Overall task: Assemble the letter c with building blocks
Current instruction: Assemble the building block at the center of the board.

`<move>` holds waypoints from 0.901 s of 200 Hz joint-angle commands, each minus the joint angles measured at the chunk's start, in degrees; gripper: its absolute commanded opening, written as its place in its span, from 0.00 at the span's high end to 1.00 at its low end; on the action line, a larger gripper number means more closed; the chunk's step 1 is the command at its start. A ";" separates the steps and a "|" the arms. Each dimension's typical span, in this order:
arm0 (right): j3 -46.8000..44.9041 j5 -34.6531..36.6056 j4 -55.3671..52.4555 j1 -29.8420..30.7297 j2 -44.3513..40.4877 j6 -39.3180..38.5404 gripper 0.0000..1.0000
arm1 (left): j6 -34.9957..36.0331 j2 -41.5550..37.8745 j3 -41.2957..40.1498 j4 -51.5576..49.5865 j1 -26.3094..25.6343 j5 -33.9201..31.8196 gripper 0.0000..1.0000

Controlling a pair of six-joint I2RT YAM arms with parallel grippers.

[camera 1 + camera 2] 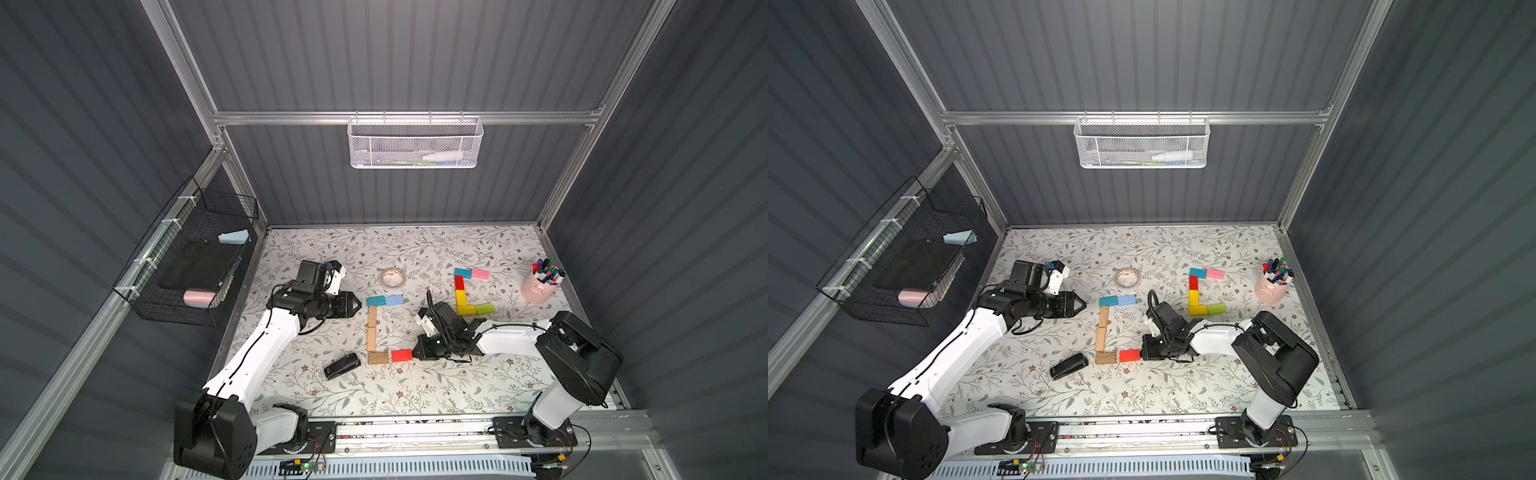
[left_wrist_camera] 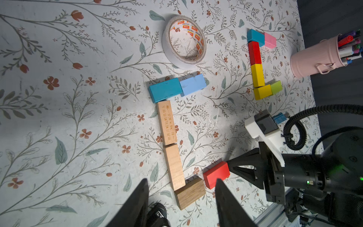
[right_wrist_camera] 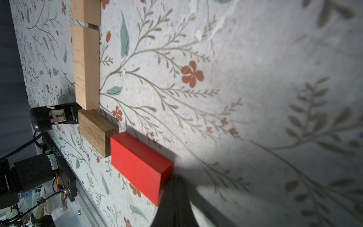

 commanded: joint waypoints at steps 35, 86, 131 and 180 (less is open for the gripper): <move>1.22 -0.69 0.30 1.60 0.58 1.07 1.00 | 1.32 -1.17 -0.61 -1.18 0.35 0.58 0.47; 2.09 -0.17 0.30 1.78 1.67 1.07 1.00 | 1.23 -1.38 -0.72 -1.18 0.35 0.54 0.47; 2.89 1.46 -0.23 1.69 1.82 0.98 1.00 | 1.23 -1.39 -0.71 -1.27 0.35 0.54 0.47; 1.86 5.03 -1.62 -1.01 -4.79 0.24 1.00 | 1.23 -1.39 -0.51 -1.09 0.35 -0.42 0.47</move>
